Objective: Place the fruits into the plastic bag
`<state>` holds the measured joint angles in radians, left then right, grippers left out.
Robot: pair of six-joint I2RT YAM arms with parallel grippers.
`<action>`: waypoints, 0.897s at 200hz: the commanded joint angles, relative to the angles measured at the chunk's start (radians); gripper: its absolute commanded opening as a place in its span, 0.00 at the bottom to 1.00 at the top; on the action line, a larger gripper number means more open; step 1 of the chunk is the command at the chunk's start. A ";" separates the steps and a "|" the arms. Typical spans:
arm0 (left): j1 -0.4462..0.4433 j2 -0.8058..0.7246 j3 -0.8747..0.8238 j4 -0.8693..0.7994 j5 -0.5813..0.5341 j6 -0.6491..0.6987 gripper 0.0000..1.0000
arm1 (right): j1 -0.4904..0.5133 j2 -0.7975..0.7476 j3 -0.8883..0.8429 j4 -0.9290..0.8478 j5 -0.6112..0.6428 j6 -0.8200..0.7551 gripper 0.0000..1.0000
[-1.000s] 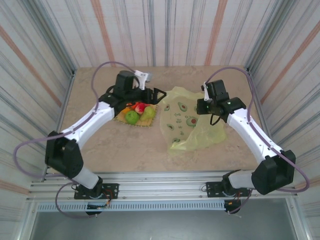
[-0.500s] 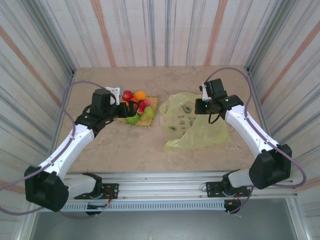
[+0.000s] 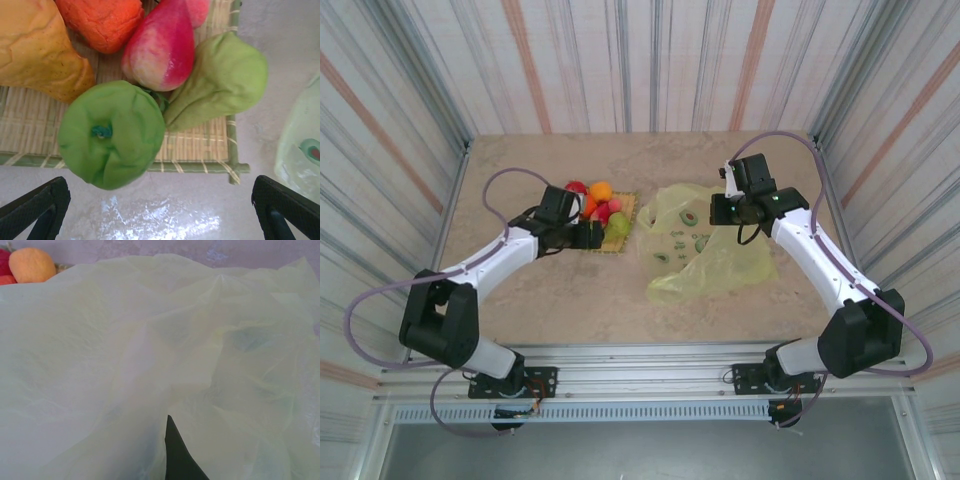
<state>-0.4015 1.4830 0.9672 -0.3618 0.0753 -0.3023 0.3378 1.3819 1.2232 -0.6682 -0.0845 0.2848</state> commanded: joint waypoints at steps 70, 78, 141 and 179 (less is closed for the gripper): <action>0.016 0.158 0.112 0.026 -0.065 0.071 0.99 | -0.007 0.008 0.020 -0.025 -0.015 0.001 0.00; 0.016 0.168 0.119 0.026 -0.066 0.074 0.98 | -0.009 0.007 0.016 -0.024 -0.012 0.000 0.00; 0.017 0.230 0.135 0.047 -0.075 0.072 0.99 | -0.010 0.014 0.004 -0.015 -0.021 -0.003 0.00; 0.017 0.267 0.149 0.063 -0.080 0.073 0.95 | -0.011 0.021 0.004 -0.013 -0.026 -0.003 0.00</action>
<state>-0.3920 1.7248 1.0901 -0.3153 0.0196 -0.2466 0.3332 1.3914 1.2232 -0.6674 -0.0921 0.2844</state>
